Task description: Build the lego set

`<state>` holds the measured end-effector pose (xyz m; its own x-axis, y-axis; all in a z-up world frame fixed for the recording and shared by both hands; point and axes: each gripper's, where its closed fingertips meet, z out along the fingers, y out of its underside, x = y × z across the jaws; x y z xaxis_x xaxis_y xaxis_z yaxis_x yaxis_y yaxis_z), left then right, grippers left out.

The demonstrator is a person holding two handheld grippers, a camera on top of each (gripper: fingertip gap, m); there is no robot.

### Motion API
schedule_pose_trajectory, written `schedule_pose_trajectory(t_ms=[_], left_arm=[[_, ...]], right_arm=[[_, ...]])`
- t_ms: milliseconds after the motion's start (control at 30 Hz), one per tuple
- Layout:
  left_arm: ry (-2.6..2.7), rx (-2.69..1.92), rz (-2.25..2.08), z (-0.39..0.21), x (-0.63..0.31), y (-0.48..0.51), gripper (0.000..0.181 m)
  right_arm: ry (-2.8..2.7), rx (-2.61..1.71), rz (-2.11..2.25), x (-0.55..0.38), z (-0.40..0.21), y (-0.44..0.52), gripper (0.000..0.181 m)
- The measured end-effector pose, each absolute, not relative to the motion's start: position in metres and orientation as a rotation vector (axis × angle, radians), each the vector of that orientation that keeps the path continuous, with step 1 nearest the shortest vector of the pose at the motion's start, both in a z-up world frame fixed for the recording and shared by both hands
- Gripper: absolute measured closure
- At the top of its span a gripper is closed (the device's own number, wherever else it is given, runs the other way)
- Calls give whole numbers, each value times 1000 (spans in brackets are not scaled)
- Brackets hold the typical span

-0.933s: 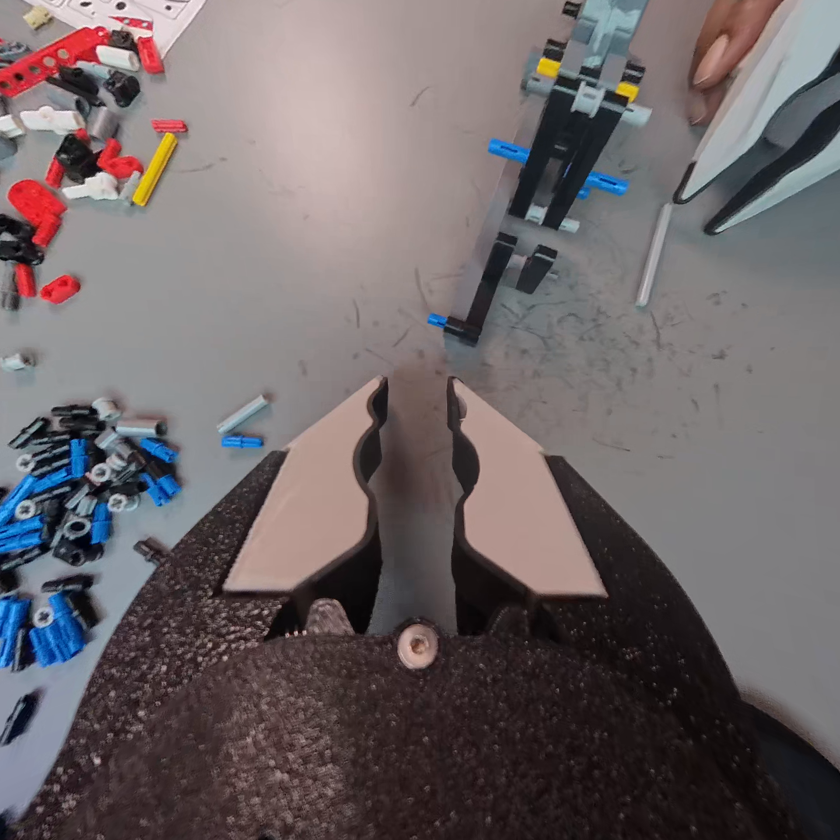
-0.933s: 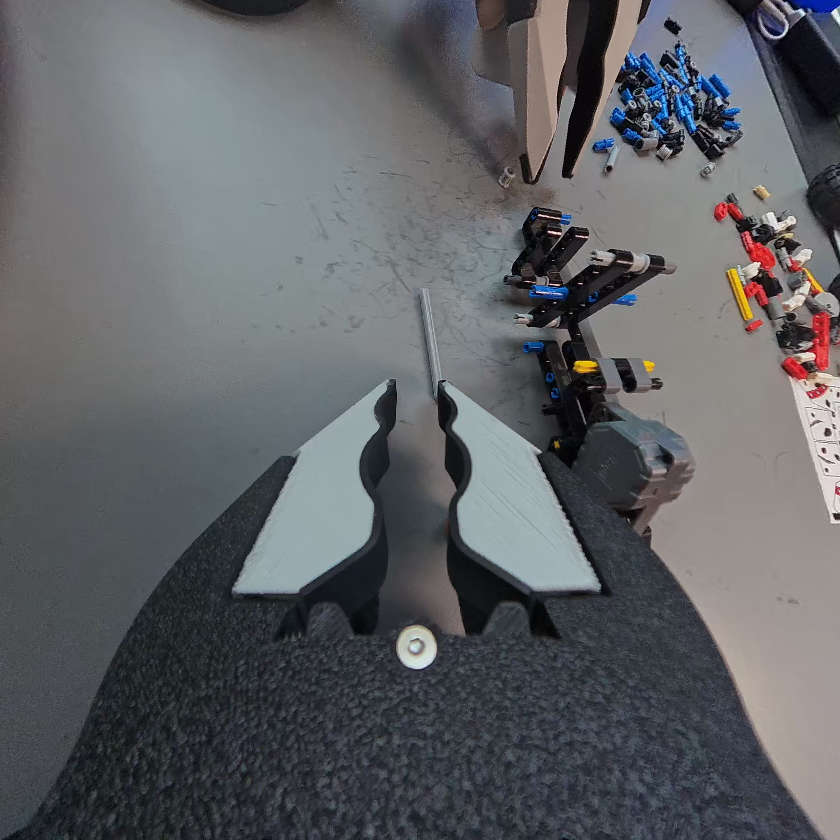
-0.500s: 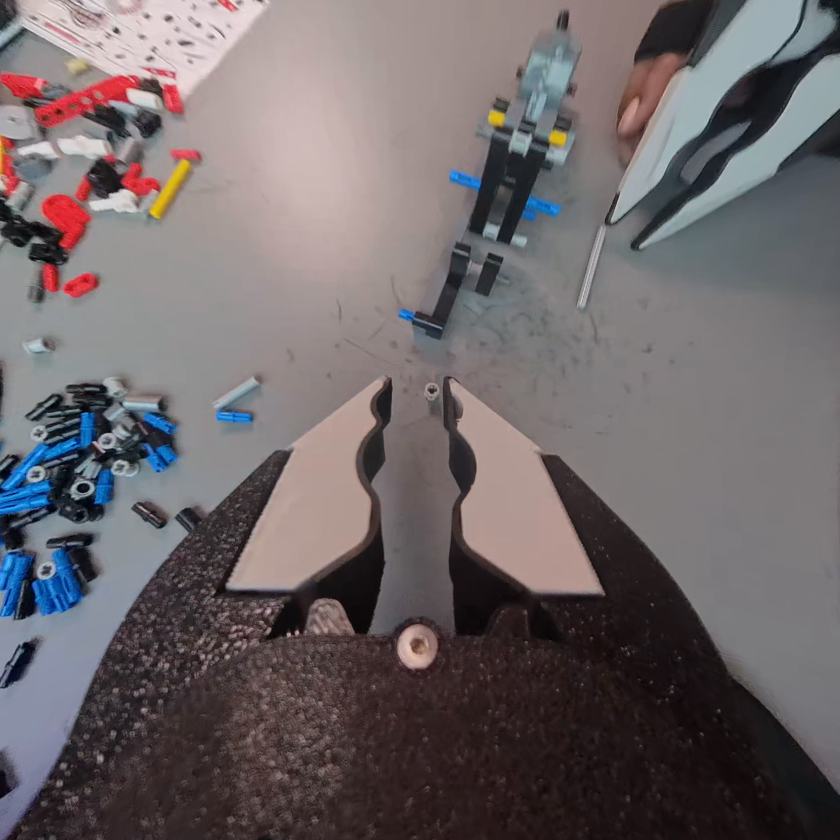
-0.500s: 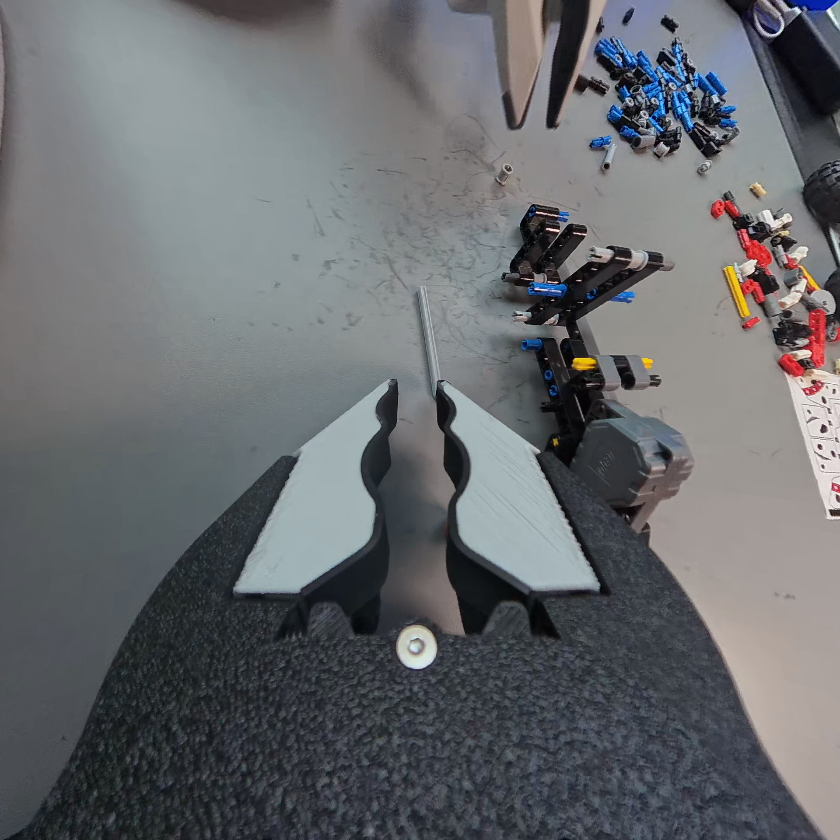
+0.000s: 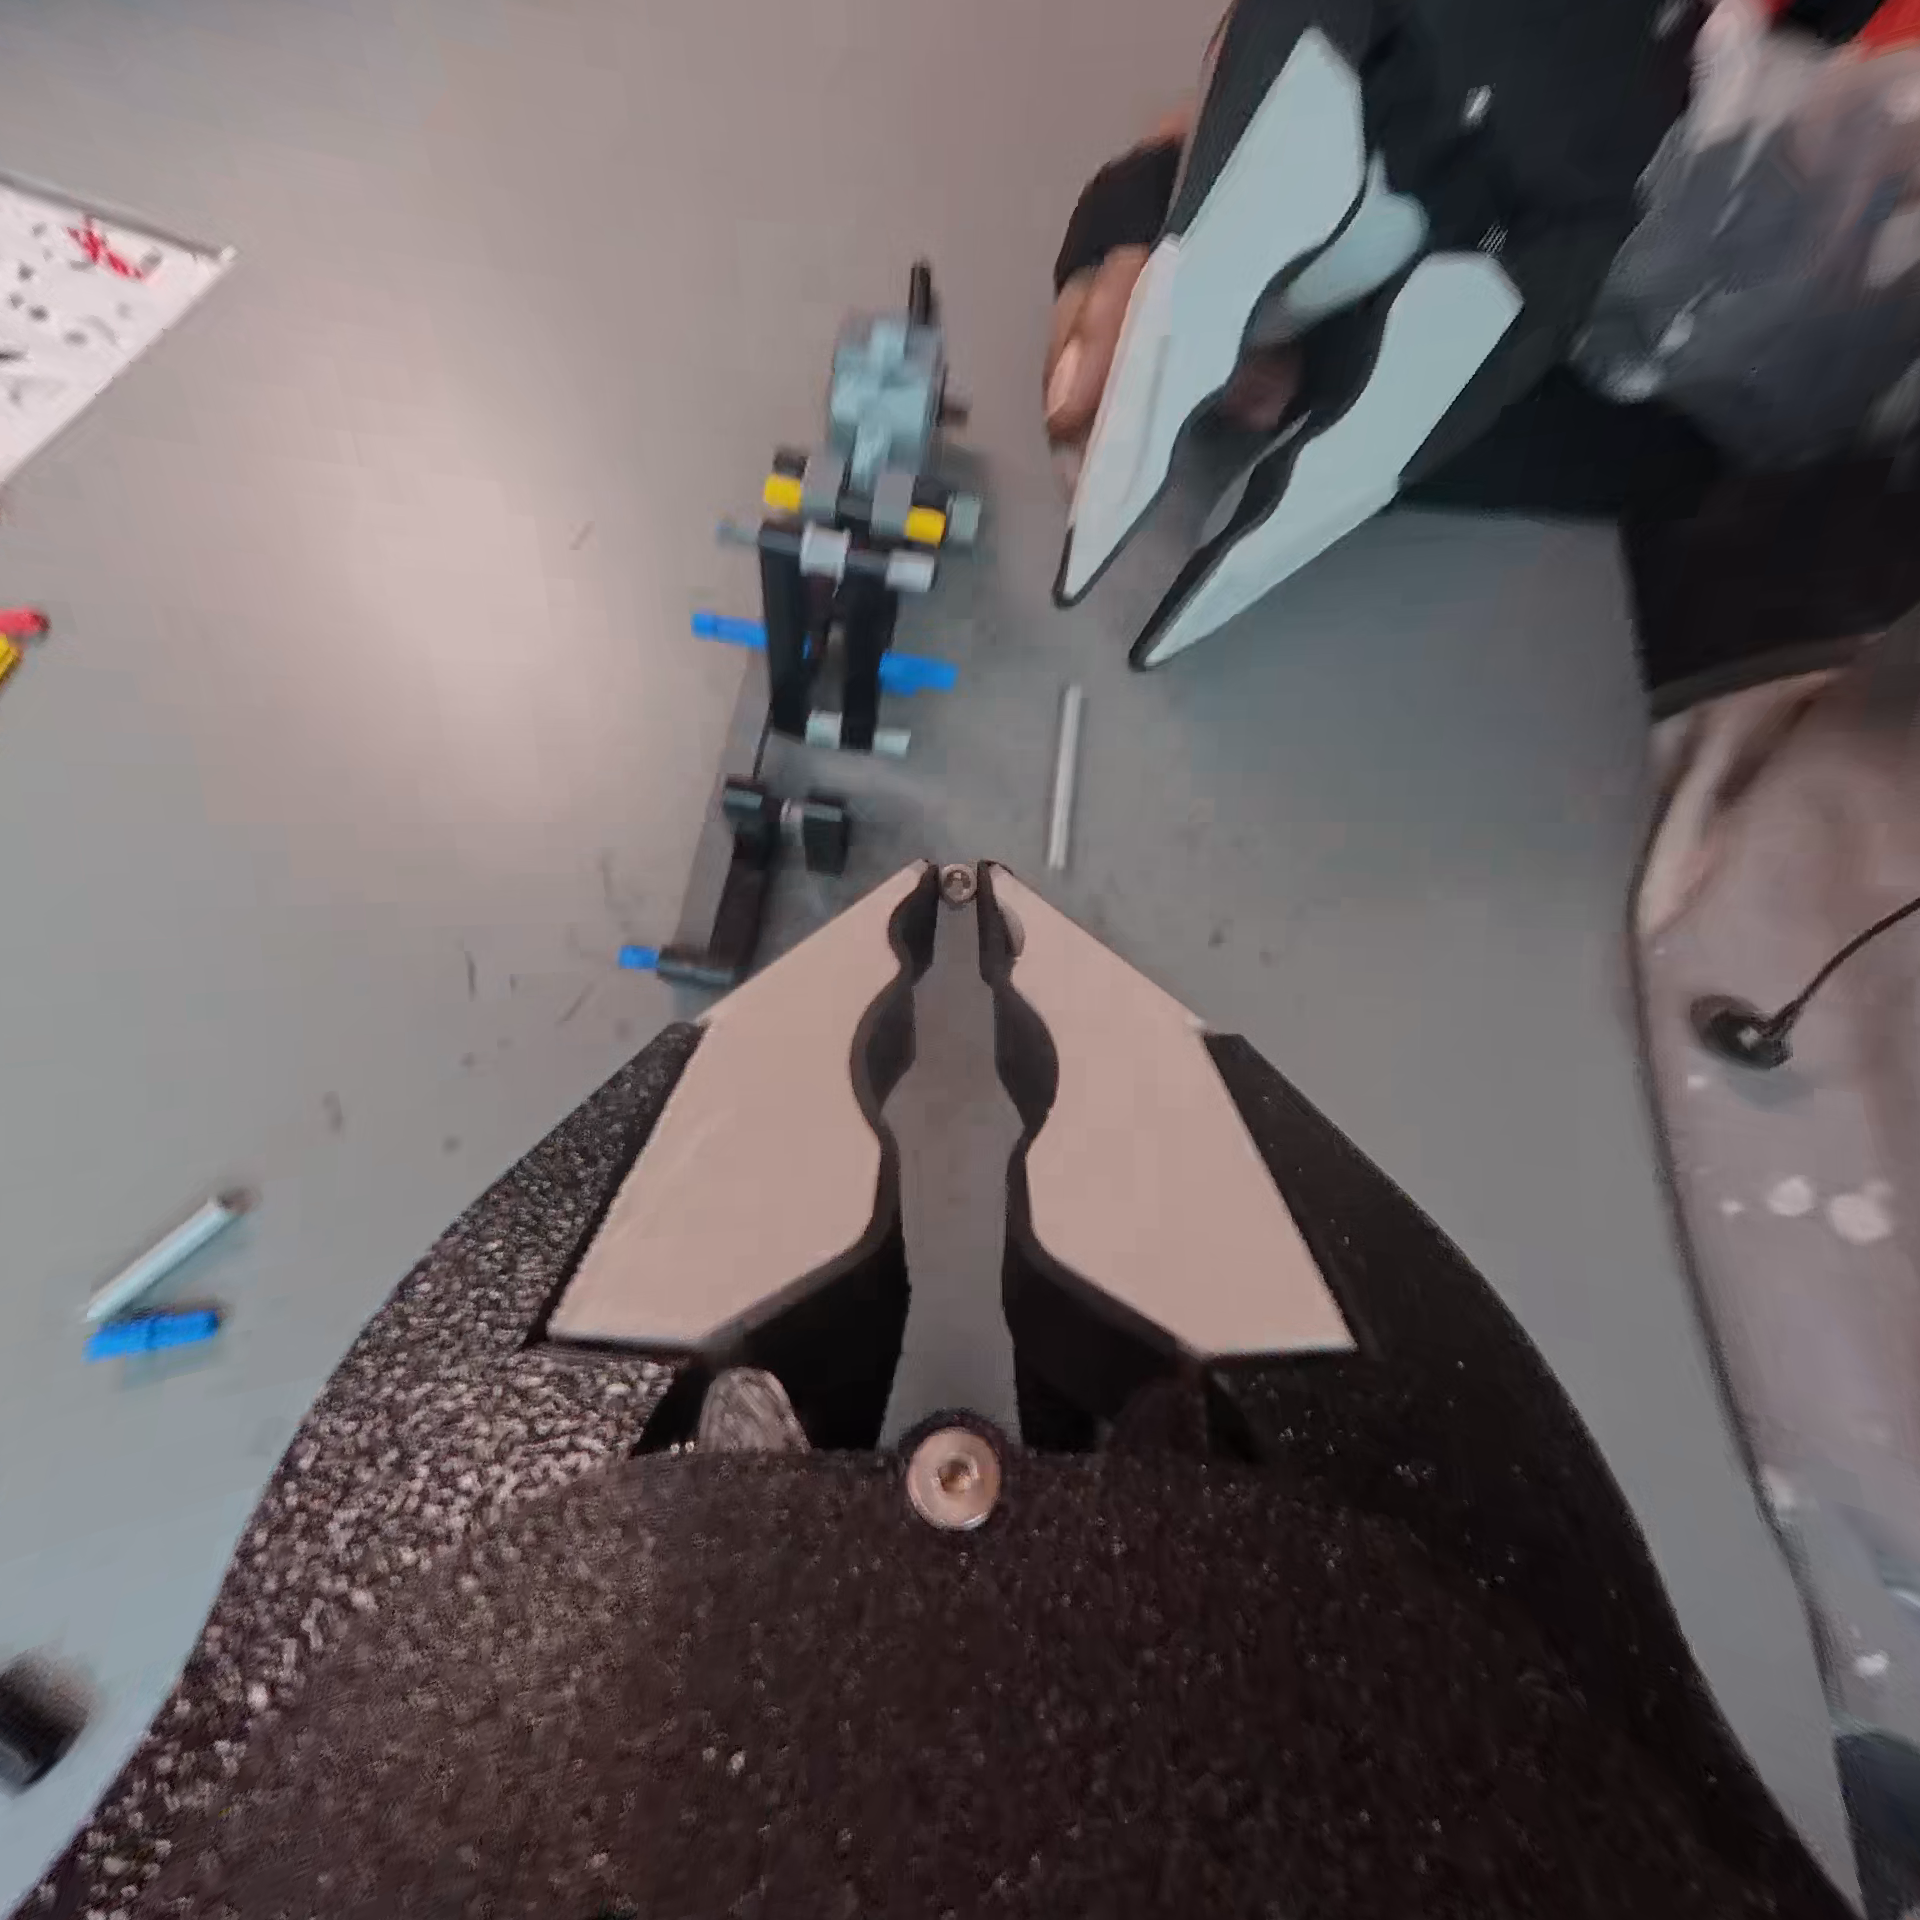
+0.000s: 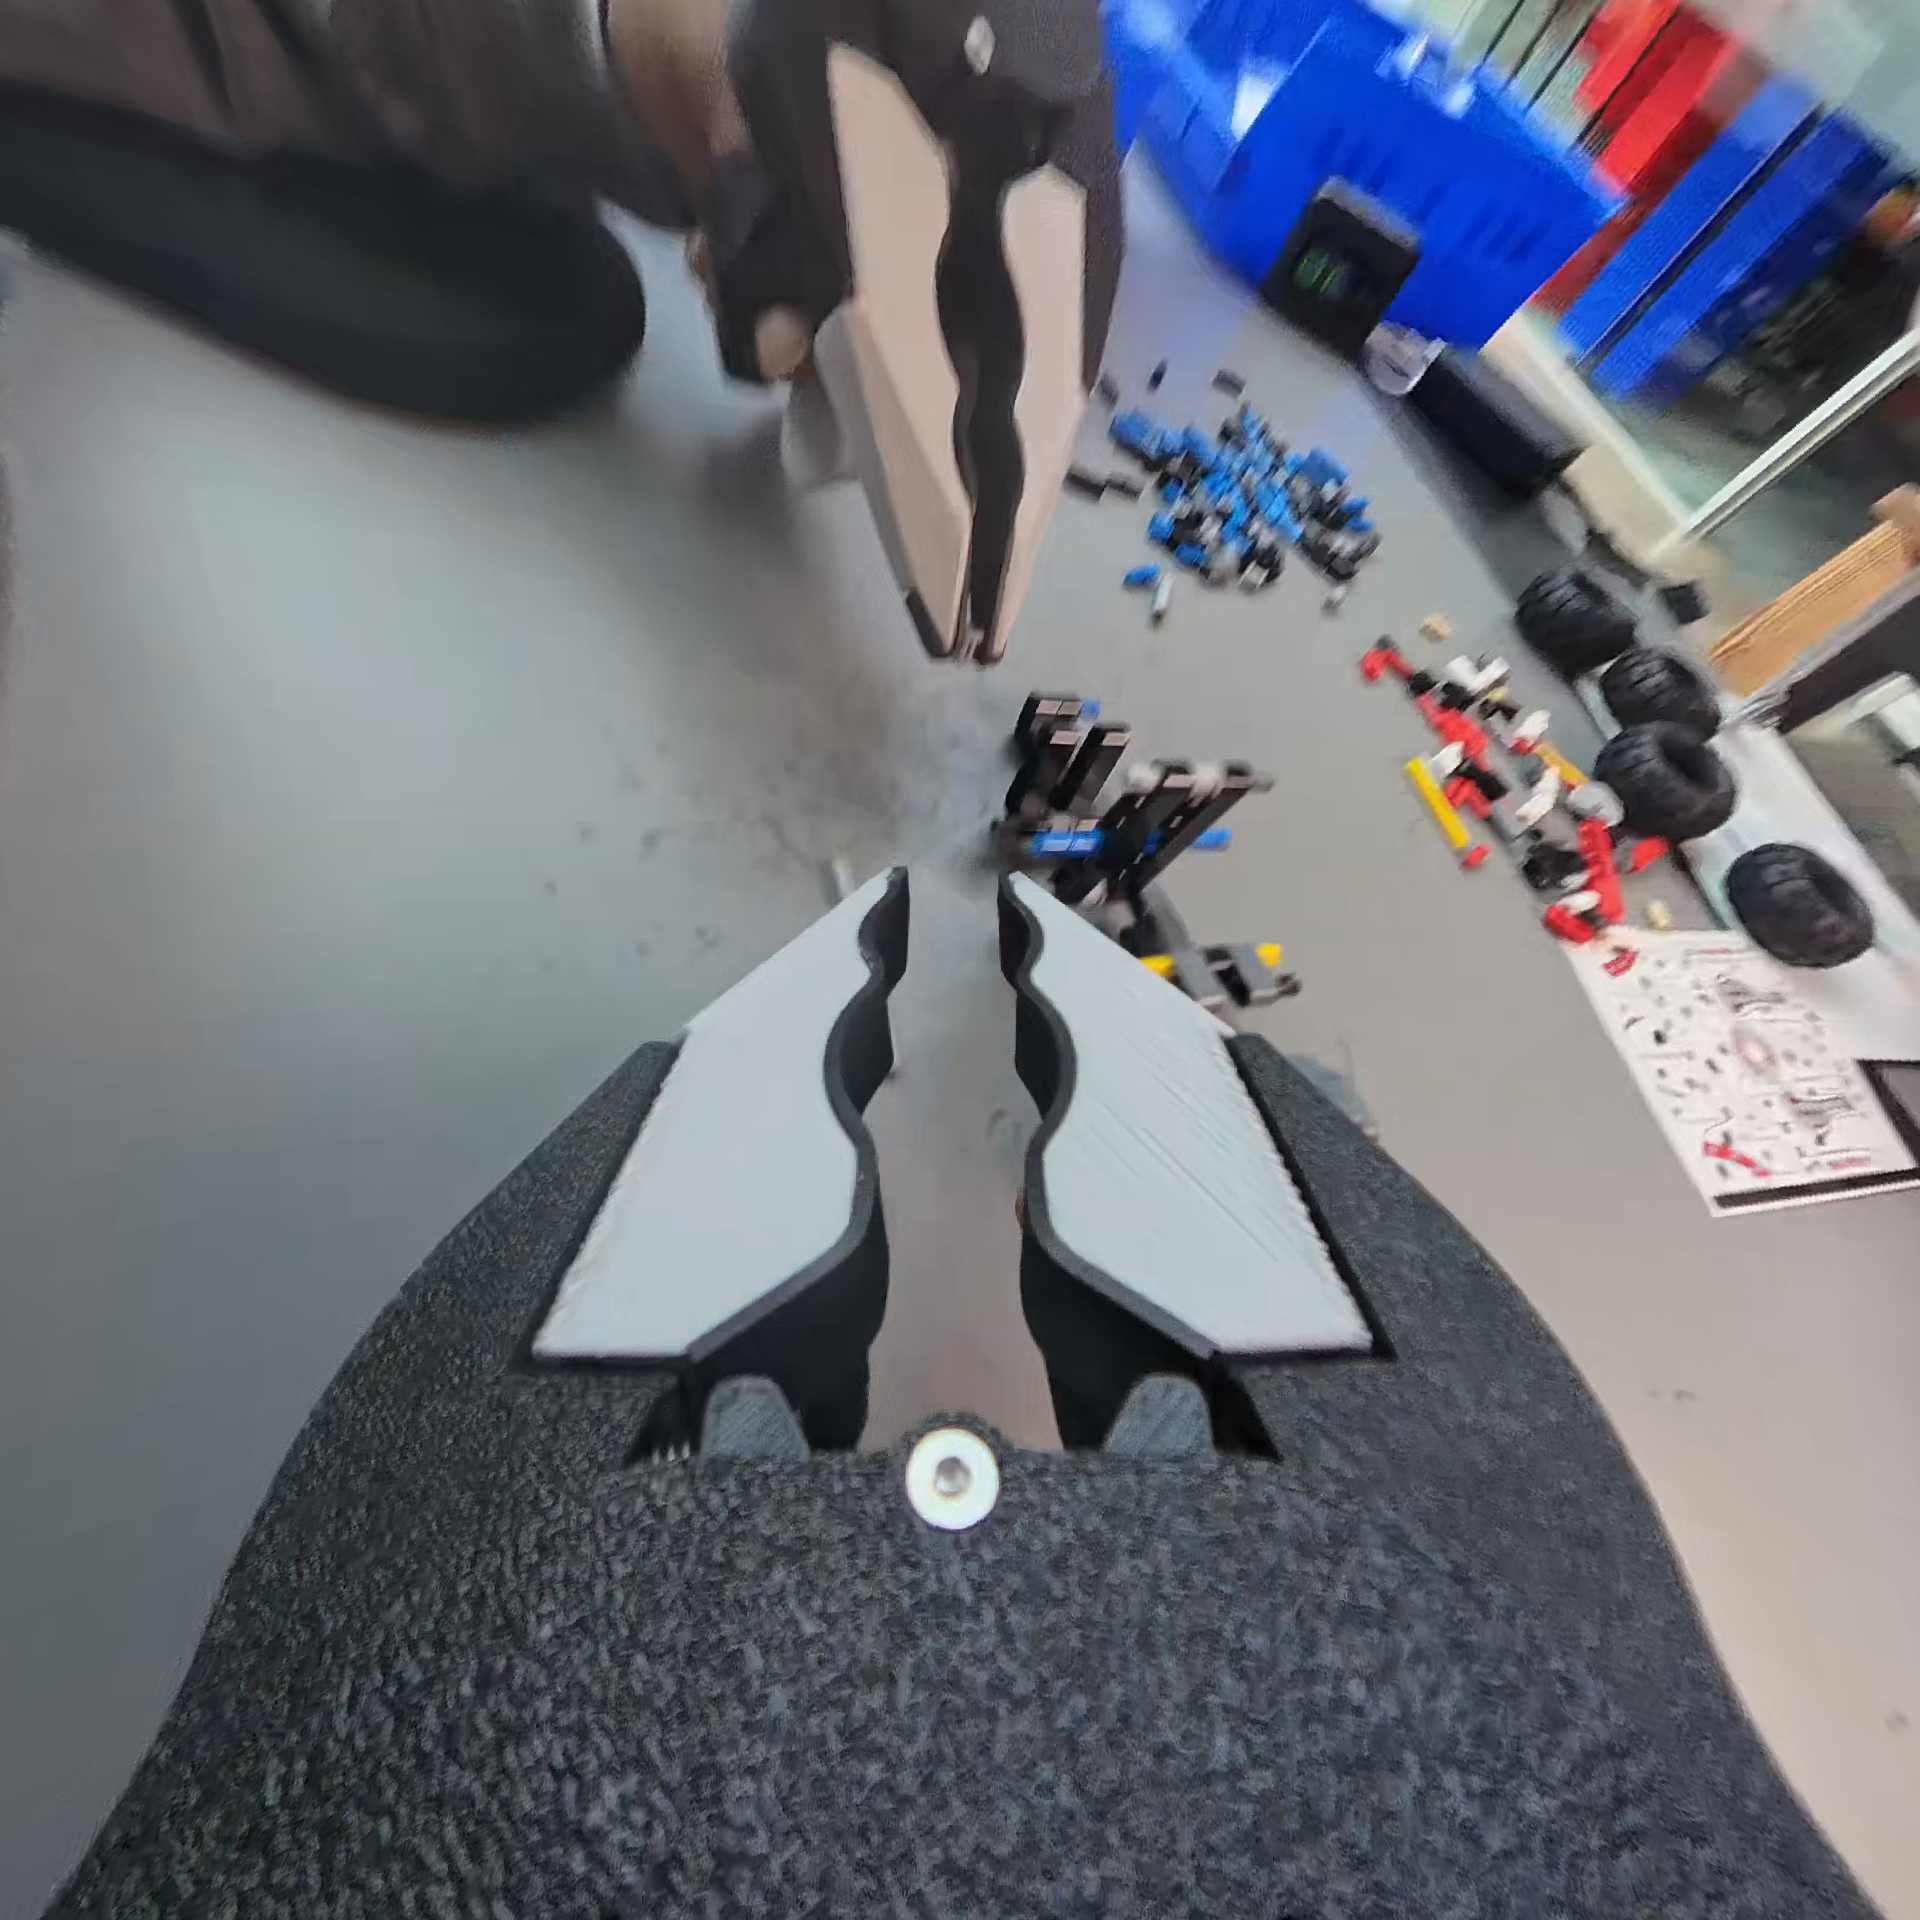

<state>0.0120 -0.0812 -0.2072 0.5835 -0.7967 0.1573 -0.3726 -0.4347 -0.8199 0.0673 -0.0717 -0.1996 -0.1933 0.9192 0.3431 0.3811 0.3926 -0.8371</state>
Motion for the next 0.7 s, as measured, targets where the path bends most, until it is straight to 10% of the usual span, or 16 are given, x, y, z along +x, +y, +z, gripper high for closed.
schedule_pose_trajectory(t_ms=[33,300,700], left_arm=[[860,-1962,-802,-190,22,-80,171],[411,-1431,-1682,-88,42,-96,173],[286,-1367,-1858,-81,39,-94,172]], right_arm=[[-1668,-1099,805,62,-181,-72,164],[-1317,-792,769,43,-94,-93,162],[-1357,-693,645,29,-85,-93,173]])
